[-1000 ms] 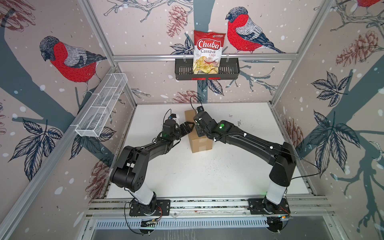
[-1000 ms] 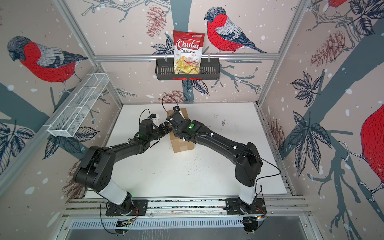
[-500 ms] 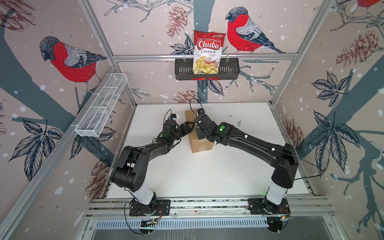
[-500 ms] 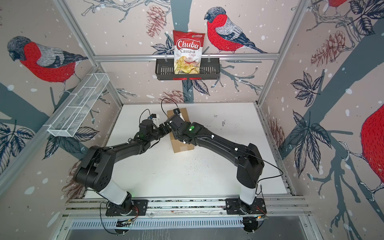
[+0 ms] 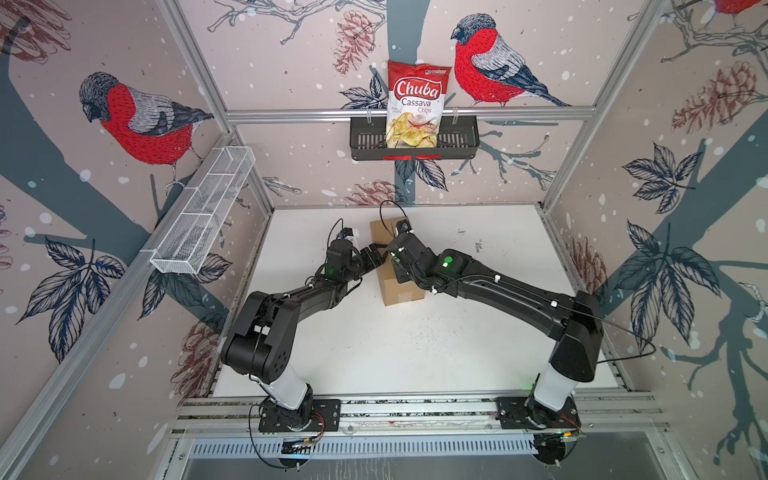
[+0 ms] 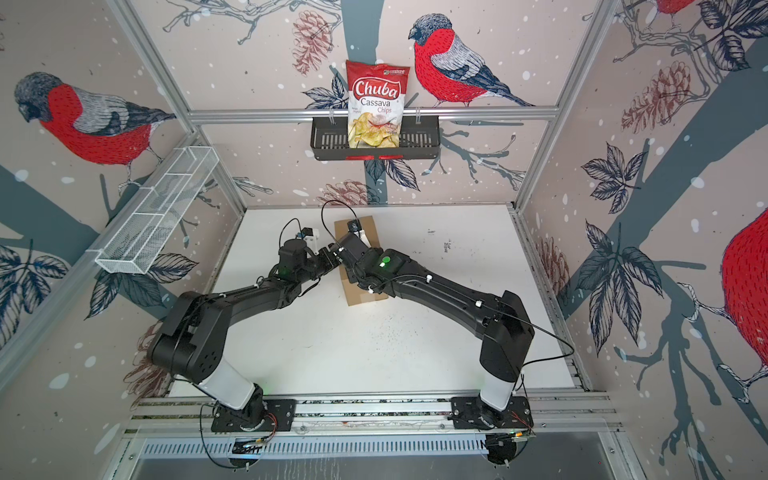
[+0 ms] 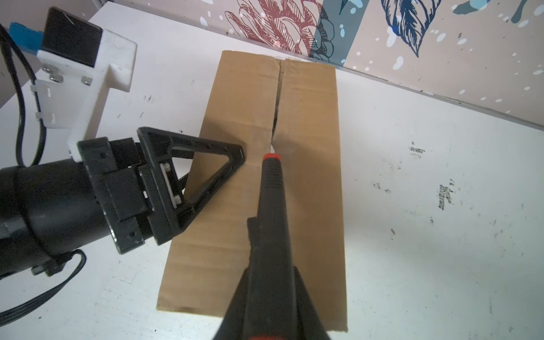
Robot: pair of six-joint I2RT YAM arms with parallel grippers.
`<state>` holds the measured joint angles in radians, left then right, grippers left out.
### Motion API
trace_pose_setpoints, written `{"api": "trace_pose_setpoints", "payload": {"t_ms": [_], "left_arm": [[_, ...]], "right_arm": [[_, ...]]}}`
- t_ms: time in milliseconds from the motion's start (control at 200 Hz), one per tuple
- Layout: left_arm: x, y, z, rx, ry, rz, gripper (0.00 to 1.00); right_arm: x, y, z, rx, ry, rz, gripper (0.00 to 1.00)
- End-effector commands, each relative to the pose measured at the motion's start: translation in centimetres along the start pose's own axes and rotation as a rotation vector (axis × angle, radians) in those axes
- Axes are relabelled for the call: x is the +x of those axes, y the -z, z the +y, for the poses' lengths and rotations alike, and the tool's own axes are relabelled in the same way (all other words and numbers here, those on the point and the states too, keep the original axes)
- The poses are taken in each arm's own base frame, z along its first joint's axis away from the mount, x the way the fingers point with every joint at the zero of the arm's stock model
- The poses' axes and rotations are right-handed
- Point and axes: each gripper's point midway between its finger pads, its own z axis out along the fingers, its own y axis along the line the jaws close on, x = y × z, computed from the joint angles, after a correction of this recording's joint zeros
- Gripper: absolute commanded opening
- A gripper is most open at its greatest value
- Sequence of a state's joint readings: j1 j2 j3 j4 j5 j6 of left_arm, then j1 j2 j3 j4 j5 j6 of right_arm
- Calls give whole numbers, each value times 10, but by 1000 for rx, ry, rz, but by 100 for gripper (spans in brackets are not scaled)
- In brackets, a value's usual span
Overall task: Unpack the express box
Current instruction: 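Insert the knife blade into the top seam tape with the right gripper, then draw the knife along the seam toward the robot while the left gripper holds the box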
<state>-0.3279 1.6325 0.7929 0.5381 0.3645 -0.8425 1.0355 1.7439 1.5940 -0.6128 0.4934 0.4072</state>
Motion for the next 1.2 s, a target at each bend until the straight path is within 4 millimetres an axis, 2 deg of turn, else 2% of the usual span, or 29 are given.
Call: {"api": "trace_pose_setpoints", "payload": {"t_ms": [0, 190, 911, 1191], "left_arm": [[8, 0, 23, -92, 35, 14, 78], [8, -1, 22, -94, 37, 14, 77], [9, 3, 19, -91, 49, -6, 78], [11, 15, -4, -37, 23, 16, 81]], "right_arm": [[16, 5, -1, -2, 6, 55, 0], [24, 7, 0, -13, -3, 66, 0], [32, 10, 3, -38, -30, 89, 0], [36, 5, 0, -27, -36, 101, 0]]}}
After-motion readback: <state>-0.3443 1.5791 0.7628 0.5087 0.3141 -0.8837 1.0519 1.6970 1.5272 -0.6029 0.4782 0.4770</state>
